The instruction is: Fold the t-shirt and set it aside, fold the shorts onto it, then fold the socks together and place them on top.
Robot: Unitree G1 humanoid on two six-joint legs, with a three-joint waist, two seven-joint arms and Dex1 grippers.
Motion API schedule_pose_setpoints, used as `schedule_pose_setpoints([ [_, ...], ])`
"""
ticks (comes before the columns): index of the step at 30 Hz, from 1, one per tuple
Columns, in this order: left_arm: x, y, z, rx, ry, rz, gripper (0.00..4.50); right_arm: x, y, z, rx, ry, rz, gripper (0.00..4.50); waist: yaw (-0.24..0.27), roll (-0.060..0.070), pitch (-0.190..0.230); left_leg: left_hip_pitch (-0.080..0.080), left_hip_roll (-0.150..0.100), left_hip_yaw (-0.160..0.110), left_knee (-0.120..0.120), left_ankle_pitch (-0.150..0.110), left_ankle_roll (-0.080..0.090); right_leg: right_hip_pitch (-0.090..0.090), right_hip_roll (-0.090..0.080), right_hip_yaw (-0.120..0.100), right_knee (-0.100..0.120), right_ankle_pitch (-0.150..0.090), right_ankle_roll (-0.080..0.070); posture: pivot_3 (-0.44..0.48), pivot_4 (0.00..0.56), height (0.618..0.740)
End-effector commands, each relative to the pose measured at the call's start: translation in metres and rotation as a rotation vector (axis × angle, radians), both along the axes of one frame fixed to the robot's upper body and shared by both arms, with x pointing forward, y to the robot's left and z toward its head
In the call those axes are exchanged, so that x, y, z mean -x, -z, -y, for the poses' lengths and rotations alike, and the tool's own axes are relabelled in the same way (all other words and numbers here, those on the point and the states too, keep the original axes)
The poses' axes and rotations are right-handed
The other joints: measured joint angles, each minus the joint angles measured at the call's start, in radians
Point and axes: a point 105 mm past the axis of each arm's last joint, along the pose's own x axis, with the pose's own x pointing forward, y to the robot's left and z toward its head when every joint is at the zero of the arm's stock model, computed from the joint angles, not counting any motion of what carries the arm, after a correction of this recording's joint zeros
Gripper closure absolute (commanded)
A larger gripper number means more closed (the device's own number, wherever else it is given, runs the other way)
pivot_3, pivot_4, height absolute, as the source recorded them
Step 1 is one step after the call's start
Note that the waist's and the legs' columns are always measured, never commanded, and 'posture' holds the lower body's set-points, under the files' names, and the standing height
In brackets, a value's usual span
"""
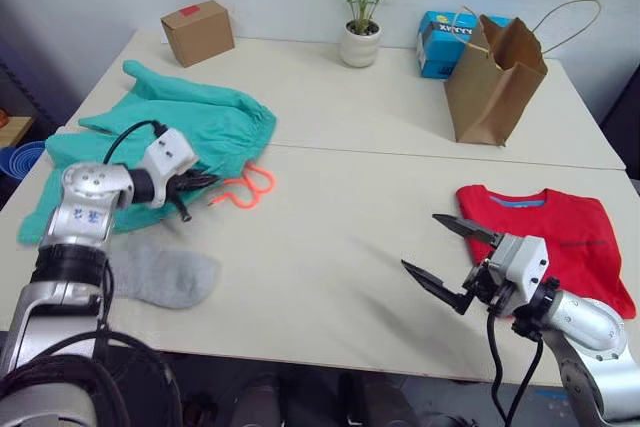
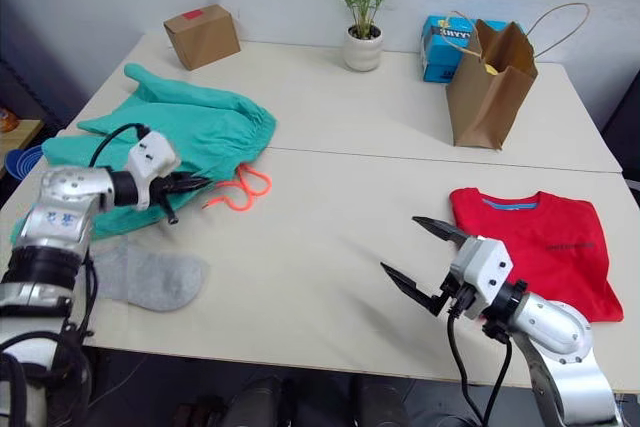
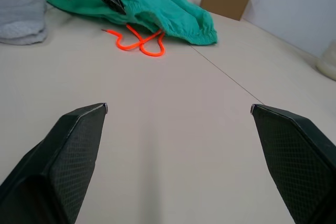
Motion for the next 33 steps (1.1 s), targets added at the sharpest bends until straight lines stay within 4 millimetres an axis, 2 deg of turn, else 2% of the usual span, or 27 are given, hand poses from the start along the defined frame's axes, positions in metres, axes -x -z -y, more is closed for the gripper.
schedule_pose_setpoints([
  [1, 0.003, -0.035, 0.060, 0.025, 0.297, 0.060, 4.48, 0.002, -0.012, 0.005, 0.022, 0.011, 0.057, 0.00, 0.012, 0.000, 0.000, -0.001, 0.000, 0.000, 0.002, 0.000, 0.000, 0.000, 0.000, -0.001, 0.000, 0.000, 0.000, 0.000, 0.150, 0.740],
  [3, 0.012, -0.039, 0.092, 0.025, 0.451, 0.007, 4.48, 0.002, -0.012, 0.007, 0.042, 0.016, 0.063, 0.00, 0.014, 0.000, 0.000, -0.002, 0.000, 0.000, 0.004, 0.000, 0.000, 0.000, 0.001, 0.000, 0.000, 0.000, 0.000, 0.000, 0.150, 0.740],
  [7, 0.034, -0.036, 0.135, -0.016, 0.678, -0.052, 4.48, -0.002, -0.017, 0.020, 0.062, 0.072, 0.084, 0.00, 0.003, 0.002, 0.000, -0.002, 0.000, 0.002, 0.004, -0.001, 0.001, 0.000, 0.002, 0.002, 0.000, 0.000, 0.001, 0.000, 0.150, 0.740],
  [8, 0.045, -0.031, 0.151, -0.013, 0.750, -0.097, 4.48, -0.002, -0.018, 0.025, 0.071, 0.083, 0.085, 0.00, 0.001, 0.002, 0.000, -0.002, 0.001, 0.002, 0.004, 0.000, 0.001, 0.000, 0.002, 0.002, 0.000, 0.000, 0.001, 0.000, 0.150, 0.740],
  [11, 0.073, -0.014, 0.180, -0.013, 0.898, -0.197, 4.48, 0.002, -0.019, 0.029, 0.091, 0.083, 0.074, 0.00, 0.000, 0.003, 0.001, -0.001, 0.002, 0.001, 0.004, 0.000, 0.000, 0.000, 0.003, 0.003, 0.001, 0.000, 0.001, 0.000, 0.150, 0.740],
  [14, 0.085, 0.002, 0.199, -0.011, 0.916, -0.221, 4.48, 0.004, -0.019, 0.026, 0.089, 0.074, 0.064, 0.00, -0.003, 0.004, 0.001, 0.000, 0.002, 0.001, 0.004, 0.000, 0.000, 0.001, 0.003, 0.004, 0.001, 0.000, 0.001, 0.000, 0.150, 0.740],
  [16, 0.090, 0.018, 0.214, 0.016, 0.903, -0.242, 4.48, 0.006, -0.019, 0.017, 0.080, 0.045, 0.049, 0.00, -0.007, 0.004, 0.001, 0.001, 0.002, 0.001, 0.004, 0.000, 0.000, 0.001, 0.003, 0.005, 0.002, 0.000, 0.001, 0.000, 0.150, 0.740],
  [18, 0.090, 0.022, 0.218, 0.079, 0.866, -0.261, 4.48, 0.008, -0.017, 0.009, 0.076, 0.024, 0.029, 0.00, -0.013, 0.004, 0.000, 0.001, 0.002, 0.001, 0.005, 0.000, 0.000, 0.002, 0.003, 0.005, 0.002, 0.000, 0.001, 0.000, 0.150, 0.740],
  [20, 0.088, 0.022, 0.218, 0.122, 0.826, -0.241, 4.30, 0.009, -0.013, 0.003, 0.072, 0.012, 0.007, 0.00, -0.014, 0.004, 0.000, 0.002, 0.002, 0.001, 0.005, 0.000, 0.000, 0.002, 0.004, 0.005, 0.003, 0.000, 0.001, 0.000, 0.150, 0.740],
  [23, 0.095, 0.011, 0.202, 0.184, 0.820, -0.261, 3.54, 0.010, -0.005, -0.005, 0.088, -0.007, -0.048, 0.00, -0.015, 0.005, 0.001, 0.002, 0.002, 0.001, 0.005, 0.000, -0.001, 0.001, 0.004, 0.006, 0.004, 0.000, 0.001, 0.000, 0.150, 0.740],
  [26, 0.096, -0.001, 0.172, 0.160, 0.790, -0.233, 2.66, 0.006, 0.000, -0.014, 0.123, -0.028, -0.073, 0.00, -0.017, 0.005, 0.001, 0.002, 0.003, 0.001, 0.005, 0.001, -0.001, 0.001, 0.004, 0.006, 0.004, 0.000, 0.001, 0.000, 0.150, 0.740],
  [29, 0.092, 0.001, 0.139, 0.032, 0.690, -0.214, 1.76, -0.001, -0.001, -0.023, 0.150, -0.045, -0.065, 0.00, -0.018, 0.006, 0.001, 0.003, 0.003, 0.001, 0.005, 0.001, -0.002, 0.001, 0.004, 0.005, 0.004, 0.000, 0.001, 0.000, 0.150, 0.740],
  [31, 0.095, -0.004, 0.121, 0.037, 0.658, -0.216, 1.12, -0.004, -0.002, -0.029, 0.182, -0.066, -0.052, 0.00, -0.015, 0.006, 0.001, 0.003, 0.002, 0.001, 0.004, 0.001, -0.002, 0.001, 0.004, 0.005, 0.004, 0.000, 0.001, 0.000, 0.150, 0.740],
  [33, 0.096, -0.010, 0.102, 0.057, 0.604, -0.194, 0.49, -0.002, 0.005, -0.037, 0.268, -0.133, -0.059, 0.00, -0.012, 0.006, 0.001, 0.002, 0.002, 0.000, 0.004, 0.001, -0.002, 0.001, 0.003, 0.005, 0.003, 0.000, 0.001, 0.000, 0.150, 0.740],
])
